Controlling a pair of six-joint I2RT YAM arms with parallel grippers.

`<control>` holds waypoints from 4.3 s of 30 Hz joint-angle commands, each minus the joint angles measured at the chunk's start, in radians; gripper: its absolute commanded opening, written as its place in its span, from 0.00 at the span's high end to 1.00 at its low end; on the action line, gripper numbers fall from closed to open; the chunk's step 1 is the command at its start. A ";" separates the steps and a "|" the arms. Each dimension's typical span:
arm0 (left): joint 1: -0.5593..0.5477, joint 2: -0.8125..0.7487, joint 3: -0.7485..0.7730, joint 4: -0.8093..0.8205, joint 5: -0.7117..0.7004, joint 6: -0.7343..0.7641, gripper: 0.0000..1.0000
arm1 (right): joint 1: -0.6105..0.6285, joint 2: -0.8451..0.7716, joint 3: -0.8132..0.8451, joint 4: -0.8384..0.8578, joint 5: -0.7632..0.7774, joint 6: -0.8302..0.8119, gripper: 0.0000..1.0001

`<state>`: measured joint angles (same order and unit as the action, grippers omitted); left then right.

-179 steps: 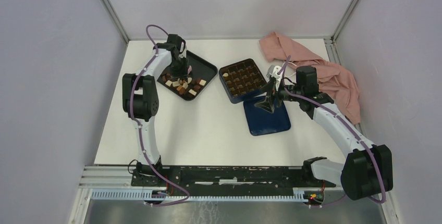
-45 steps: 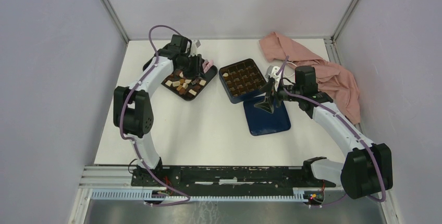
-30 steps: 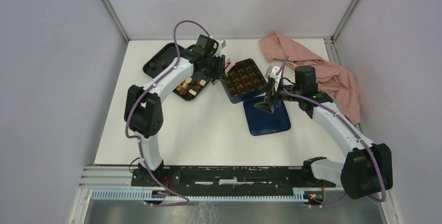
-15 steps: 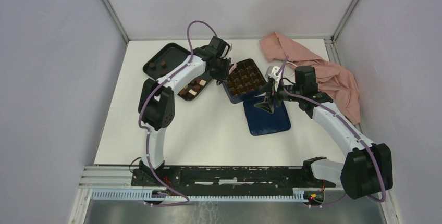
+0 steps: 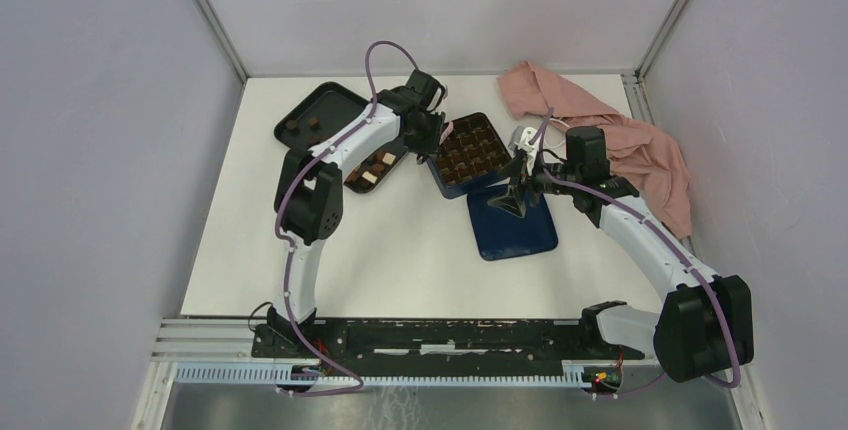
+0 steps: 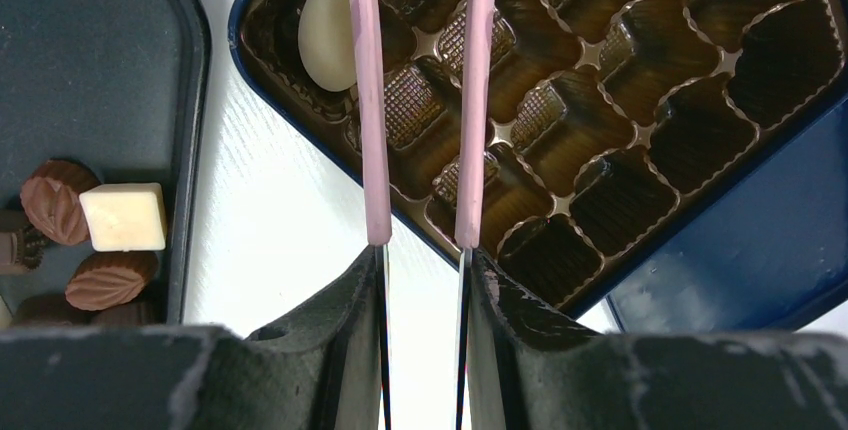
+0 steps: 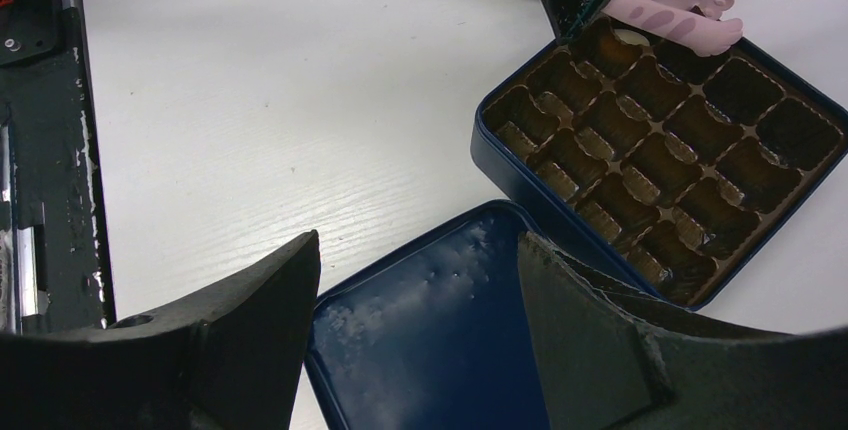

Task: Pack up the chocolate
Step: Place the fake chocolate in the packing box, then move the box lid to the center of the board.

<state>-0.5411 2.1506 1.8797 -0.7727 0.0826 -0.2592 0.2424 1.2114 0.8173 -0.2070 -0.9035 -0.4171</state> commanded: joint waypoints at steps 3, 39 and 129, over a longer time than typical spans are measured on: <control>-0.011 0.015 0.063 -0.005 -0.011 0.013 0.72 | 0.006 0.003 0.046 0.006 0.003 -0.013 0.22; -0.014 -0.079 0.039 0.047 0.063 0.001 0.61 | 0.005 0.005 0.048 0.001 0.001 -0.020 0.22; 0.211 -1.133 -0.950 0.430 0.125 0.130 0.61 | -0.162 0.405 0.280 0.020 0.199 0.056 0.31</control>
<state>-0.3347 1.0458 0.9287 -0.3950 0.2340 -0.1841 -0.0071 1.4960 0.9524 -0.1967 -0.6666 -0.4782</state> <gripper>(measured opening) 0.396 0.682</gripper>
